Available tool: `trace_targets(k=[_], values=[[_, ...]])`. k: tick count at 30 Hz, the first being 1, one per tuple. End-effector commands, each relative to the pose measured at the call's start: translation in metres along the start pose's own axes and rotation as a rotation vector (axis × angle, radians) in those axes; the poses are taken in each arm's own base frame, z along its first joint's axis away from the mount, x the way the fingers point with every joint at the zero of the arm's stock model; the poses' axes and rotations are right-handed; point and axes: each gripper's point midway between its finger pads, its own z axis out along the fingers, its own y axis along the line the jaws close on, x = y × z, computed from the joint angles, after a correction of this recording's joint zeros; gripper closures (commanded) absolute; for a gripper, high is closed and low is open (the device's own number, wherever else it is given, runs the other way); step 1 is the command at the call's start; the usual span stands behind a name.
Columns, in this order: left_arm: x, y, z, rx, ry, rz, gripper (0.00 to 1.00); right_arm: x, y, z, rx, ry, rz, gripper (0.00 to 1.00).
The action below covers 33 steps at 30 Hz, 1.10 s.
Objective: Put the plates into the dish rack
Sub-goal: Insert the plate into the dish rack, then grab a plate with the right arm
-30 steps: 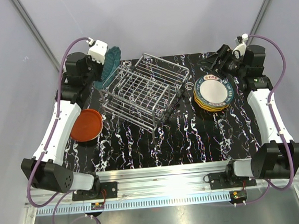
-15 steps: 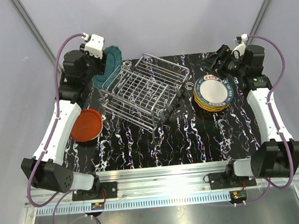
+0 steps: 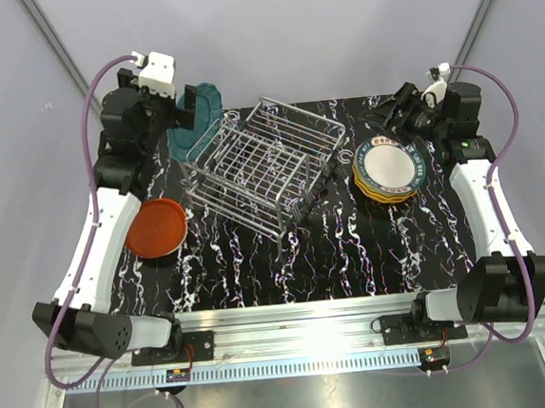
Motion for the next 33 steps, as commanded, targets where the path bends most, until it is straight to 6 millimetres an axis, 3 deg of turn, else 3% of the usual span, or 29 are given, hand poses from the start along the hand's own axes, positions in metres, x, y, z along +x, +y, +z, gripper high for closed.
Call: trace_targets(k=[1, 5, 10, 14, 16, 18, 25, 33], values=[[-0.076, 0.034, -0.047, -0.121, -0.198, -0.048, 0.01, -0.010, 0.026, -0.013, -0.048, -0.032, -0.064, 0.25], [-0.078, 0.034, -0.070, -0.122, -0.199, -0.113, 0.01, -0.010, 0.024, -0.017, -0.027, -0.049, -0.059, 0.24], [-0.045, 0.016, -0.099, -0.070, -0.154, -0.236, 0.16, -0.017, -0.009, -0.028, 0.160, -0.158, -0.052, 0.27], [-0.018, -0.002, -0.121, -0.019, -0.112, -0.322, 0.01, -0.017, -0.035, -0.034, 0.280, -0.203, -0.032, 0.31], [-0.003, -0.006, -0.134, -0.016, -0.103, -0.331, 0.01, -0.020, -0.056, -0.041, 0.378, -0.250, -0.005, 0.35], [0.007, -0.004, -0.147, -0.045, -0.120, -0.338, 0.01, -0.019, -0.083, -0.048, 0.480, -0.284, 0.035, 0.41], [0.030, 0.019, -0.176, -0.218, -0.216, -0.344, 0.01, -0.004, -0.152, -0.059, 0.601, -0.296, 0.194, 0.40], [0.057, 0.028, -0.189, -0.316, -0.265, -0.371, 0.01, 0.012, -0.208, -0.066, 0.767, -0.305, 0.230, 0.34]])
